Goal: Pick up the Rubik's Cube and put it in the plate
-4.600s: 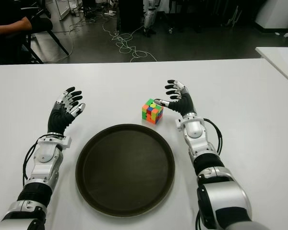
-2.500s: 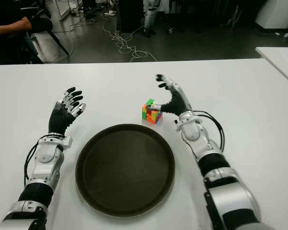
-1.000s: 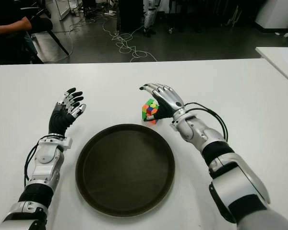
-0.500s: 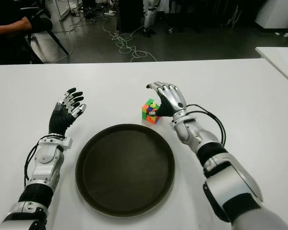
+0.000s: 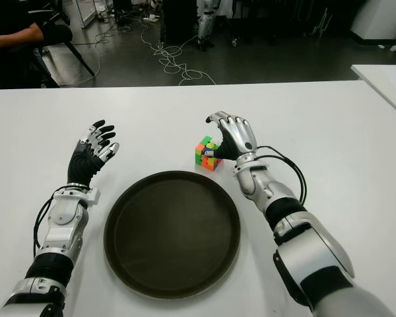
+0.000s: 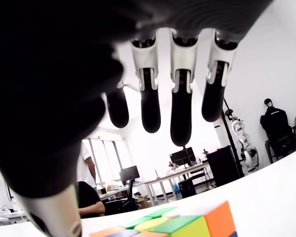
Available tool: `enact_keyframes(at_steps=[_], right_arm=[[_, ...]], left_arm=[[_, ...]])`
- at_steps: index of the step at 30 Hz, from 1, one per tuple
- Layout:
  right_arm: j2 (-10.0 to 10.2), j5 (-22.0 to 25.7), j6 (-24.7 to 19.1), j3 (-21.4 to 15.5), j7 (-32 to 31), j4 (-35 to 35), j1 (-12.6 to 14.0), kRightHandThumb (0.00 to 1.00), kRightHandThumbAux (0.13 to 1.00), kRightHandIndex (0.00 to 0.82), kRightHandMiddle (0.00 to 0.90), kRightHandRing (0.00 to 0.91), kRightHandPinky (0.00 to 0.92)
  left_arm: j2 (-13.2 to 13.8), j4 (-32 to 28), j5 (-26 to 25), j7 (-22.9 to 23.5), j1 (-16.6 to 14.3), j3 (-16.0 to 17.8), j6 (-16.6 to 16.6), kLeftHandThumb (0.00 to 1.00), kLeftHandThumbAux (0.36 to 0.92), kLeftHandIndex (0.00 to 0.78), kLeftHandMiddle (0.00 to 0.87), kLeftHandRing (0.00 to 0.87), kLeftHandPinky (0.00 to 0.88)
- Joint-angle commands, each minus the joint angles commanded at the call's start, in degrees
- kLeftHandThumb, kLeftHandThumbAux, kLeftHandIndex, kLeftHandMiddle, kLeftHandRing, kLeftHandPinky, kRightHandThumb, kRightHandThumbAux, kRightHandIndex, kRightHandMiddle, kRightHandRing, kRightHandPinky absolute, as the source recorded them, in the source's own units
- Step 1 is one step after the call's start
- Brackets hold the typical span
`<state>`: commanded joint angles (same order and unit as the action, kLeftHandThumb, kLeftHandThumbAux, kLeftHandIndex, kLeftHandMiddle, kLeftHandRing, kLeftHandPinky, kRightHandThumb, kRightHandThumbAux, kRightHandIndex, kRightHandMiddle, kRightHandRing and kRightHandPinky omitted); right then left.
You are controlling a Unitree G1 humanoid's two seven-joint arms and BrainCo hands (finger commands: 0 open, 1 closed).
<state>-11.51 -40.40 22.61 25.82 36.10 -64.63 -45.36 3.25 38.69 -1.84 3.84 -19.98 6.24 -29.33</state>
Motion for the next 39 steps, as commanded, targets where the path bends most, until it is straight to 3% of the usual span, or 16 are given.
enact_keyframes(at_steps=[22, 39], right_arm=[[0.39, -0.28, -2.39, 0.64, -1.29, 1.37, 0.52, 0.000, 0.863, 0.412, 0.460, 0.471, 0.470], [0.64, -0.38, -3.16, 1.30, -3.76, 3.06, 1.40, 0.000, 0.856, 0.410, 0.452, 0.457, 0.453]], left_arm=[[0.24, -0.08, 0.37, 0.41, 0.04, -0.29, -0.48, 0.041, 0.728, 0.136, 0.198, 0.153, 0.084], [0.42, 0.20, 1.35, -0.20, -0.04, -0.47, -1.10, 0.021, 0.731, 0.144, 0.204, 0.158, 0.094]])
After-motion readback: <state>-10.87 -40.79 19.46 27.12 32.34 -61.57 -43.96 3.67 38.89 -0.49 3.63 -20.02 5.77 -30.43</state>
